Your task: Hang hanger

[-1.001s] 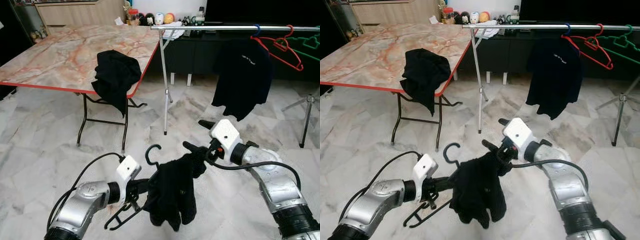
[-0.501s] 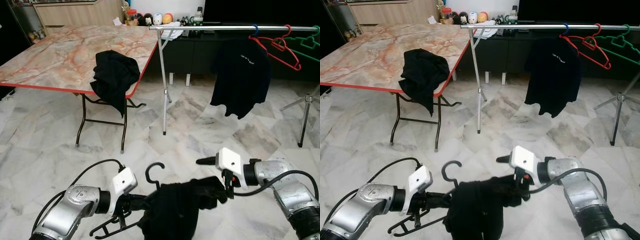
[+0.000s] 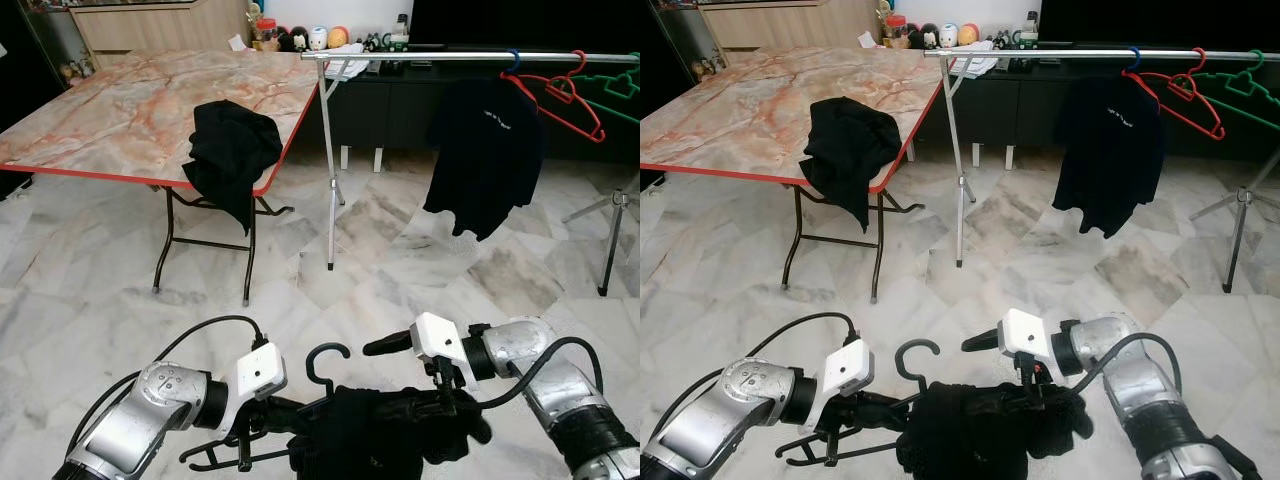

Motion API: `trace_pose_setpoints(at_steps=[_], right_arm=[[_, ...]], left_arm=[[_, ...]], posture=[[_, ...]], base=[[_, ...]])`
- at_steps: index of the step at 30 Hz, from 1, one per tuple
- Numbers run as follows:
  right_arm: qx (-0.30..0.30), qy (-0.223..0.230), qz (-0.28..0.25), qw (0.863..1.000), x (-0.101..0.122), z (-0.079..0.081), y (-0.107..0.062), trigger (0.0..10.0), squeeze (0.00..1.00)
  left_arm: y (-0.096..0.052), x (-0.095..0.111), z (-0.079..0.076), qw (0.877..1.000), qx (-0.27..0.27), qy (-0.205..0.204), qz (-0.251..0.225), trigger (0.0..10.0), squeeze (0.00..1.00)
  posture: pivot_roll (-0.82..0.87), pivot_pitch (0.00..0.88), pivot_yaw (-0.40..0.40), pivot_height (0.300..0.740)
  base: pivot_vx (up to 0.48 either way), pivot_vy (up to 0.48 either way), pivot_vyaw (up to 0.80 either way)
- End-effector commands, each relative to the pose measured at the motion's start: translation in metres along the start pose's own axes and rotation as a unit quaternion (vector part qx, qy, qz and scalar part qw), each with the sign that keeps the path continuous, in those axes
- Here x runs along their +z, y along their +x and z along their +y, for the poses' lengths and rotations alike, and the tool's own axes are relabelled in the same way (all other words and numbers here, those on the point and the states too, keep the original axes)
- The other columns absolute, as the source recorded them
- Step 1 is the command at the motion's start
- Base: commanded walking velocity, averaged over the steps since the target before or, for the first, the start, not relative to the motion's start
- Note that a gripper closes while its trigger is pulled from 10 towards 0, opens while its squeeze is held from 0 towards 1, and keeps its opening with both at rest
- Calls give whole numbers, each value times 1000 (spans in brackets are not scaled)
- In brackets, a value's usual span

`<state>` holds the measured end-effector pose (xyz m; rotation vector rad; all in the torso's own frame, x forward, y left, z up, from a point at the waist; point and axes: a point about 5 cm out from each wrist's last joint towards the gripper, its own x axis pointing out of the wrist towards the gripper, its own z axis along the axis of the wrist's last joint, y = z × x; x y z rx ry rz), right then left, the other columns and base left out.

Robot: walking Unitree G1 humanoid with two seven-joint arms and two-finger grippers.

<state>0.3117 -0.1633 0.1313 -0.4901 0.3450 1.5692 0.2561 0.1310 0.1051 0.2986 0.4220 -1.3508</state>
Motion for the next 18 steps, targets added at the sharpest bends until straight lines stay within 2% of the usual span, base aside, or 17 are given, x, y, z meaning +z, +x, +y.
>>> trace_pose_setpoints(at_steps=[1, 8, 11, 14, 18], right_arm=[[32, -6, 3, 999, 2, 2, 4, 10000, 0], [42, -1, 40, 998, -13, 5, 16, 10000, 0], [50, -3, 48, 998, -21, 11, 28, 10000, 0], [28, -6, 47, 998, -21, 8, 31, 10000, 0], [33, -3, 38, 999, -21, 9, 34, 10000, 0]], left_arm=[[0, 5, -1, 1000, -9, 14, -1, 10000, 0], [1, 6, -2, 1000, -10, 15, -2, 10000, 0], [3, 6, -2, 1000, -8, 15, -2, 10000, 0], [3, 7, -2, 1000, -8, 14, -3, 10000, 0], [2, 6, -3, 1000, -9, 13, -2, 10000, 0]], posture=[[73, 121, 41, 740], [78, 109, 37, 740], [87, 105, 39, 740], [87, 105, 39, 740], [89, 100, 42, 740]], base=[[0, 0, 0], [0, 0, 0], [0, 0, 0], [0, 0, 0], [0, 0, 0]])
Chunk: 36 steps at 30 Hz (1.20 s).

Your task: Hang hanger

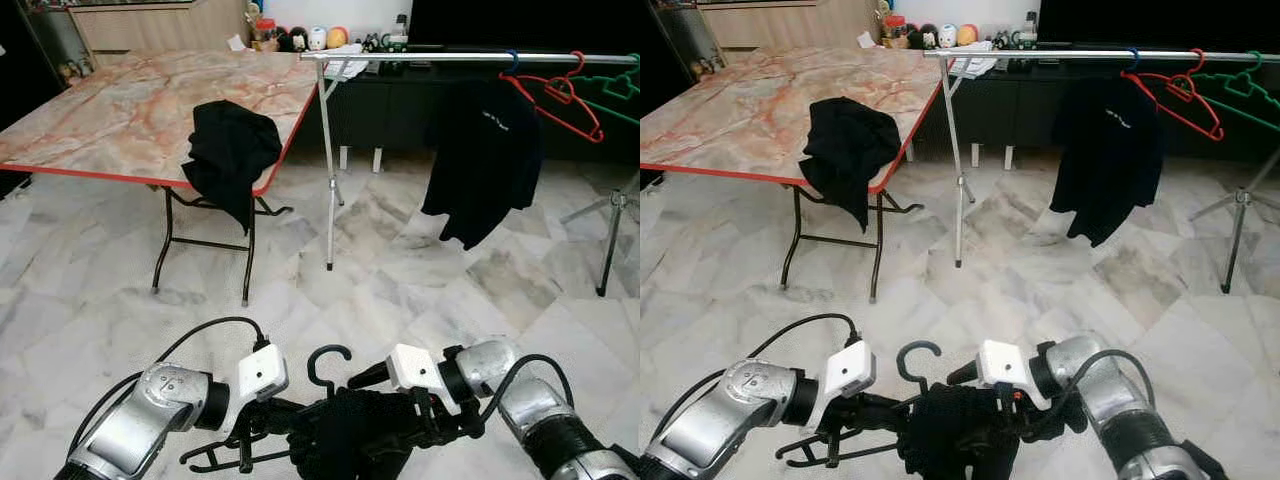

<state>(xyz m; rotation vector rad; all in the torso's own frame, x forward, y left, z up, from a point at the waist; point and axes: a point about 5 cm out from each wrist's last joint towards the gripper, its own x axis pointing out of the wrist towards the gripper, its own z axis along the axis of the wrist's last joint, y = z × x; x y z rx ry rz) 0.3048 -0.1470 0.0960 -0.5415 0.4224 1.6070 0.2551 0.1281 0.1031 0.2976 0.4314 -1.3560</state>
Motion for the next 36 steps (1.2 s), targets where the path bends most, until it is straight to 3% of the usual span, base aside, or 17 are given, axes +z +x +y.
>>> trace_pose_setpoints(at_steps=[1, 4, 5, 6, 7, 21, 28, 36], right_arm=[[9, -6, 2, 1000, 1, 1, 3, 10000, 0], [18, -1, 2, 1000, -1, 2, 6, 10000, 0], [24, 3, 3, 1000, -3, 3, 8, 9294, 0], [24, 3, 3, 1000, -3, 3, 8, 9294, 0], [29, 7, 2, 1000, -5, 4, 10, 0, 0], [56, 15, 1, 998, -6, 8, 11, 0, 0], [16, 19, -9, 1000, -4, 0, 7, 0, 0], [19, 18, 1, 1000, -4, 0, 8, 0, 0]], left_arm=[[-1, 6, -1, 1000, -5, 15, -4, 10000, 0], [0, 6, -1, 1000, -5, 14, -4, 10000, 0], [0, 6, -1, 1000, -5, 14, -4, 10000, 0], [0, 6, -1, 1000, -5, 14, -4, 10000, 0], [0, 6, -1, 1000, -5, 15, -4, 10000, 0], [1, 5, -2, 1000, -8, 15, -3, 10000, 0], [3, 5, -1, 1000, -8, 18, 1, 10000, 0], [4, 5, -1, 1000, -10, 20, 2, 10000, 0]], posture=[[89, 100, 42, 740], [89, 98, 43, 740], [89, 98, 43, 740], [89, 98, 43, 740], [94, 99, 43, 740], [92, 111, 39, 740], [92, 115, 37, 740], [92, 117, 37, 740]], base=[[0, 0, 0], [0, 0, 0], [0, 0, 0], [0, 0, 0], [0, 0, 0], [0, 0, 0], [0, 0, 0], [0, 0, 0]])
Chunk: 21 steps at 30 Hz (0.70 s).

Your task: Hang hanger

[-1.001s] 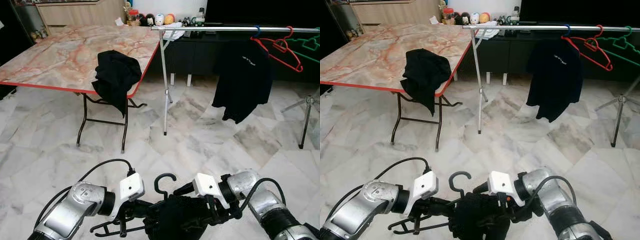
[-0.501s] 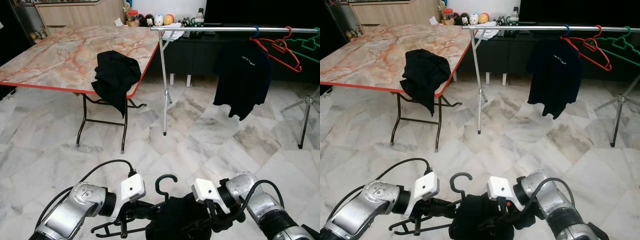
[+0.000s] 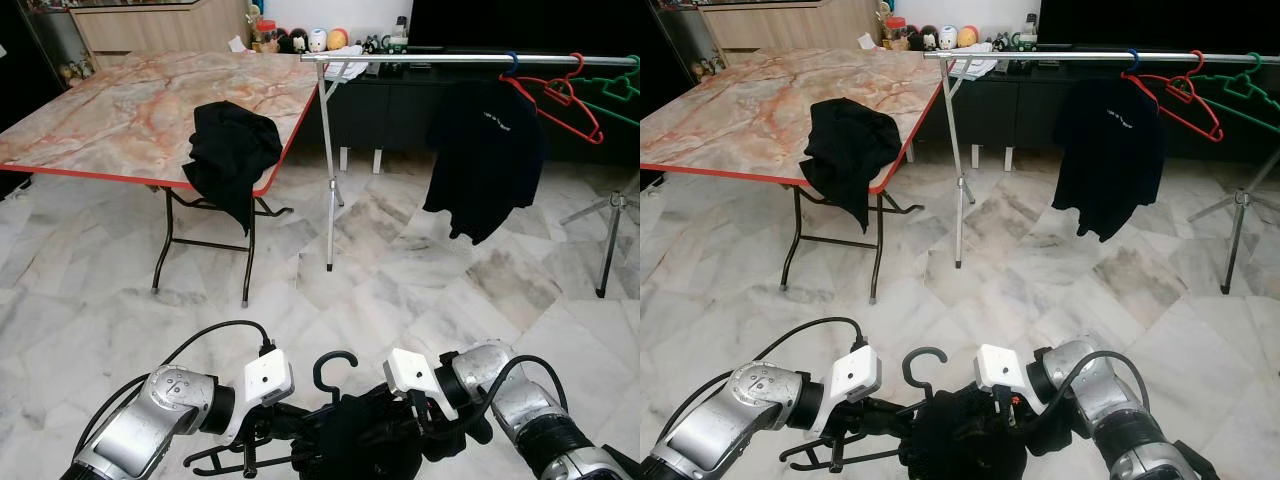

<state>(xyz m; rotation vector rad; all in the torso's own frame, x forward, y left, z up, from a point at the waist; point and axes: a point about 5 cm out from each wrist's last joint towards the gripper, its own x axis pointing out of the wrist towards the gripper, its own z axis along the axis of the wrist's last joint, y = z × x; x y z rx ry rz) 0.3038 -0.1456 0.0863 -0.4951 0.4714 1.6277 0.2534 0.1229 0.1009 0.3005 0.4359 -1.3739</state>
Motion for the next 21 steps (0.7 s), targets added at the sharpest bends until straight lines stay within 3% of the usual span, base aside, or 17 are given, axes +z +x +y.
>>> trace_pose_setpoints(at_steps=[1, 21], right_arm=[[1, -7, 3, 1000, 3, -2, 1, 0, 0], [27, -12, 42, 999, -4, 3, 6, 0, 0]], left_arm=[[-1, 5, 1, 1000, -1, 18, 0, 10000, 0], [0, 4, 3, 1000, 0, 25, 14, 10000, 0]], posture=[[92, 117, 37, 740], [91, 113, 34, 740]], base=[[0, 0, 0], [0, 0, 0]])
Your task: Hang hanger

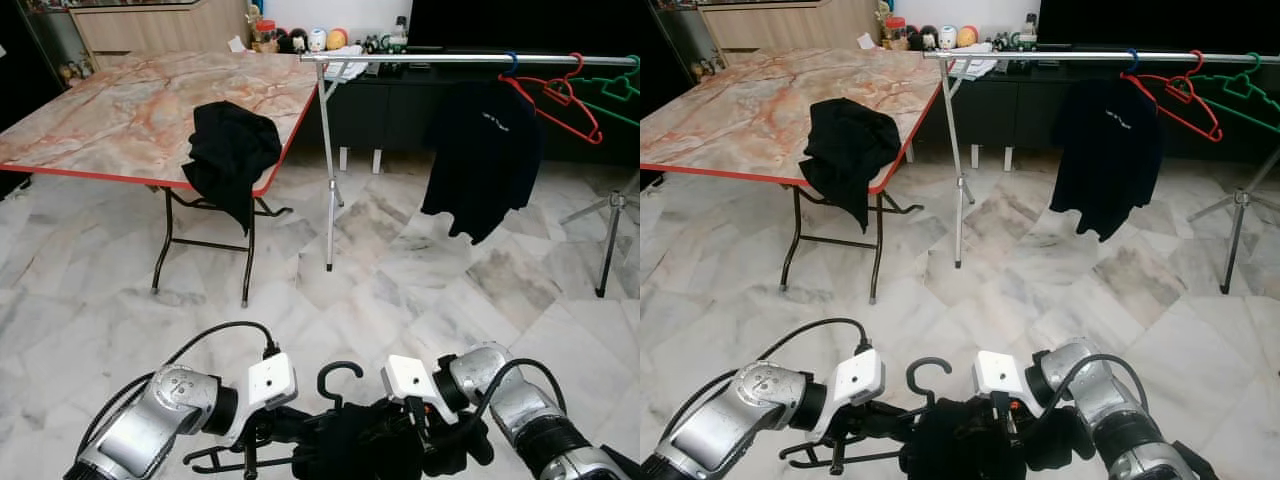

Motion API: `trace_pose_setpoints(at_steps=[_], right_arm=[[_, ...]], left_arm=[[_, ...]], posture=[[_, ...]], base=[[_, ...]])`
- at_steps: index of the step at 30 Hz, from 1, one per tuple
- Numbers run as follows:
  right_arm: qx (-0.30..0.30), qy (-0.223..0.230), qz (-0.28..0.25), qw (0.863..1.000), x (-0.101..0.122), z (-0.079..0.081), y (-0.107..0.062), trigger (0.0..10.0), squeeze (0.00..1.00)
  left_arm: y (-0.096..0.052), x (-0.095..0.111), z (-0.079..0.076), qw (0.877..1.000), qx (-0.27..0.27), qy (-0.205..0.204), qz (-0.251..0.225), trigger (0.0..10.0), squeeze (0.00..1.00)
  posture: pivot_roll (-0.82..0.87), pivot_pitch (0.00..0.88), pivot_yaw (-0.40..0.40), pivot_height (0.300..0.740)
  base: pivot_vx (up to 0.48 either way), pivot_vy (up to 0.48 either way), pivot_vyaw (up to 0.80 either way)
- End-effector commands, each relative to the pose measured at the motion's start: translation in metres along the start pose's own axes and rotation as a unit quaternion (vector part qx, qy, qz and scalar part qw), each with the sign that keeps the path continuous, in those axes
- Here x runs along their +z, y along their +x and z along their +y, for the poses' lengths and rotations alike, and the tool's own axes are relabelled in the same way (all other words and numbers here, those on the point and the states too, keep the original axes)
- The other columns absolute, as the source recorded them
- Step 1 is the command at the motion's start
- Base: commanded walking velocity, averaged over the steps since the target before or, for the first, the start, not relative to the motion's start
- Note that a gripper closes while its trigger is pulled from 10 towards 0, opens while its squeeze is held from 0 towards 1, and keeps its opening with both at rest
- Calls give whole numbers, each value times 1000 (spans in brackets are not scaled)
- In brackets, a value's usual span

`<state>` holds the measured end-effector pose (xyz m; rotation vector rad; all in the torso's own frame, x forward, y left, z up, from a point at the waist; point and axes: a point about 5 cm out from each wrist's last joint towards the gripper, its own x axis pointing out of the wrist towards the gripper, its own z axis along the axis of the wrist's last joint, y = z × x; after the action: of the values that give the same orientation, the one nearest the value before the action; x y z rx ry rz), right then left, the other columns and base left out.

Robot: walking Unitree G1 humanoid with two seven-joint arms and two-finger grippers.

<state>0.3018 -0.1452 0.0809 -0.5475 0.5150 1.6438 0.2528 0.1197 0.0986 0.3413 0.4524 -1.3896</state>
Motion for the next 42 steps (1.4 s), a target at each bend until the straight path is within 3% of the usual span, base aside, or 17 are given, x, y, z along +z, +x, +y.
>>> trace_pose_setpoints(at_steps=[1, 16, 17, 25, 34, 37, 42], right_arm=[[14, -7, 13, 1000, 0, 1, 2, 0, 0], [33, -5, 23, 999, -3, 5, 7, 0, 0], [33, -5, 24, 999, -4, 5, 7, 0, 0], [31, 2, 23, 999, -6, 6, 9, 0, 0], [30, 19, 44, 998, -18, 12, 9, 0, 0], [13, 38, 62, 997, -29, 14, 8, 0, 0], [-60, 116, 59, 990, -51, 19, 8, 0, 0]], left_arm=[[-4, 4, 4, 1000, 7, 14, -3, 10000, 0], [-8, -1, 8, 999, 25, 39, 21, 10000, 0], [-8, -2, 9, 999, 28, 39, 23, 10000, 1000], [-8, 1, 8, 999, 13, 32, 13, 10000, 1000], [-19, -5, 3, 999, -13, 30, 29, 10000, 1000], [-26, -9, 4, 999, -11, 26, 41, 10000, 1000], [-41, -19, 4, 999, 6, 5, 51, 10000, 1000]], posture=[[91, 113, 34, 740], [93, 94, 35, 740], [92, 90, 36, 740], [94, 94, 35, 740], [95, 109, 35, 740], [98, 114, 34, 740], [101, 117, 34, 740]], base=[[0, 0, 0], [0, 0, 0], [0, 0, 0], [0, 0, 0], [0, 0, 0], [0, 0, 0], [0, 0, 0]])
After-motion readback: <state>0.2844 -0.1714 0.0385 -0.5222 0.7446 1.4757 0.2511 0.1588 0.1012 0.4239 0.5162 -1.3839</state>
